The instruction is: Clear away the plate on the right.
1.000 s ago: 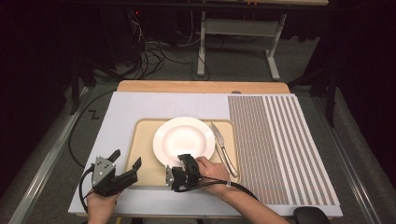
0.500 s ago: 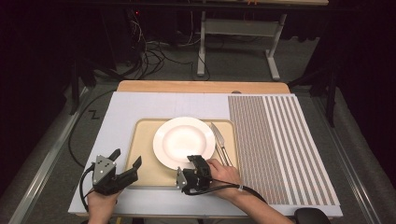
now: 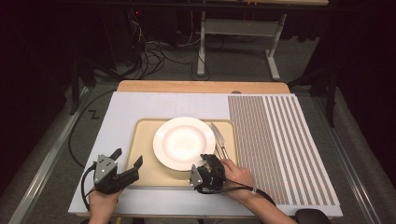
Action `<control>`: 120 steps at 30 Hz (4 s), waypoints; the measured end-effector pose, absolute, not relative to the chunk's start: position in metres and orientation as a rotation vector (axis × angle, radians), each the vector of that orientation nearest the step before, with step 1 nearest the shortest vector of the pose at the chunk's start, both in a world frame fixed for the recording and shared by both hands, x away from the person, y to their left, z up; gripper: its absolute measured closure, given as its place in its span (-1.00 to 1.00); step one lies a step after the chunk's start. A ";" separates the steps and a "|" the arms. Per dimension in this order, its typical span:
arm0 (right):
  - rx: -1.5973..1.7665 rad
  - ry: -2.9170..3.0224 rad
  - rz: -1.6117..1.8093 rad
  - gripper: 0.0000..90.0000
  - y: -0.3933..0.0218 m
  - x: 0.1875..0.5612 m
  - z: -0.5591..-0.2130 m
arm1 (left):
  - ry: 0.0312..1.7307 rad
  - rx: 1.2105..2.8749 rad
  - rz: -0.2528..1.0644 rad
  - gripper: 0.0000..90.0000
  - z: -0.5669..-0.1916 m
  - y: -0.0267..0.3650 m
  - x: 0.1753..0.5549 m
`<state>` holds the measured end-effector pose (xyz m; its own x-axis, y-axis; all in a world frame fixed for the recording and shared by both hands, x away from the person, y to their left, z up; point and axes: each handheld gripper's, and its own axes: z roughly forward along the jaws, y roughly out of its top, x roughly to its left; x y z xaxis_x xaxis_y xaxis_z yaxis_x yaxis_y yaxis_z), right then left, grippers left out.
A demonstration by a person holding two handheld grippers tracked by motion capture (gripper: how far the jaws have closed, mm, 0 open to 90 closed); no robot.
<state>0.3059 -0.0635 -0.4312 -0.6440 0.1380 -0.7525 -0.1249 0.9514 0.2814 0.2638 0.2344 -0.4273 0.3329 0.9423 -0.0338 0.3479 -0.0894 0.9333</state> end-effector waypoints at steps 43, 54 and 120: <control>0.173 2.186 0.357 0.24 -0.131 0.313 -0.421 | 1.186 1.638 0.775 -0.51 -0.427 0.234 0.264; 0.223 2.178 0.379 0.22 -0.142 0.314 -0.416 | 1.186 1.634 0.775 -0.51 -0.427 0.234 0.264; 1.235 1.858 1.262 -0.19 -0.361 0.324 -0.417 | 1.194 1.628 0.759 -0.51 -0.426 0.235 0.285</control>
